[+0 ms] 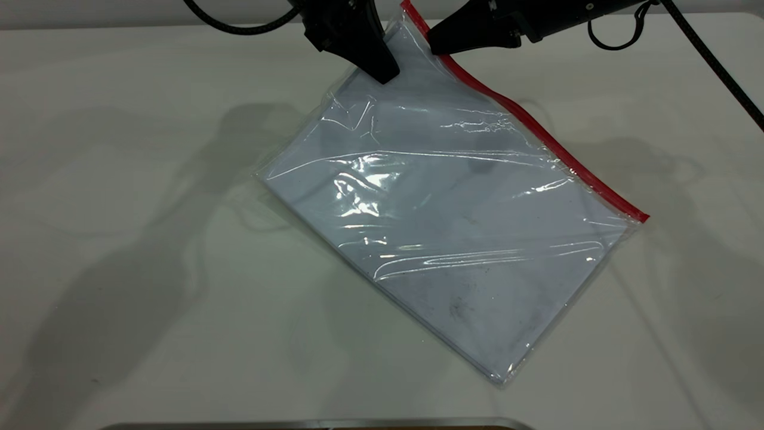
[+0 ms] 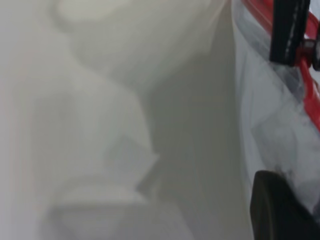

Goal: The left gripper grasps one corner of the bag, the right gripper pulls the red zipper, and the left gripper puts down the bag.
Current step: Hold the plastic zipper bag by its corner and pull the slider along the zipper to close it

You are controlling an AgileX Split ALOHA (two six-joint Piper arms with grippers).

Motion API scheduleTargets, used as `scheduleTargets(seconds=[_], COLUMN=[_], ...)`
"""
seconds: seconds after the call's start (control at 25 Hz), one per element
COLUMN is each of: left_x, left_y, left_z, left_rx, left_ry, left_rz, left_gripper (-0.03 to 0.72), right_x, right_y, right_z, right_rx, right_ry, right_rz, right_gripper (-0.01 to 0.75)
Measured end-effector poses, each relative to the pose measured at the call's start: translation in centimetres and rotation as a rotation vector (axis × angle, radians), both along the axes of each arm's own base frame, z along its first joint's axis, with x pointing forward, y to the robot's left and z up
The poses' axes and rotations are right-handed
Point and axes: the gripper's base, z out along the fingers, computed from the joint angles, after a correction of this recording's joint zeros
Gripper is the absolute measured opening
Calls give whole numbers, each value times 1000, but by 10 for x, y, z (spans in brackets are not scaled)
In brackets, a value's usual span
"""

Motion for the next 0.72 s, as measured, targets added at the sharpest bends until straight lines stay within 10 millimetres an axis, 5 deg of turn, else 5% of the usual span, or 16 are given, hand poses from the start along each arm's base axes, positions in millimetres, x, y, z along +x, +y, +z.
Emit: scheduleTargets(seconds=[0.4, 0.72], left_x=[16, 26], left_y=[28, 45], left_z=[18, 43], left_rx=[-161, -311], left_ry=[10, -18], left_rz=[82, 145], left_gripper=[52, 52], right_x=[4, 10], right_y=[-5, -31], right_z=[4, 7], right_rx=[9, 19], right_ry=[-11, -17], right_rz=[-15, -56], right_gripper=[34, 34])
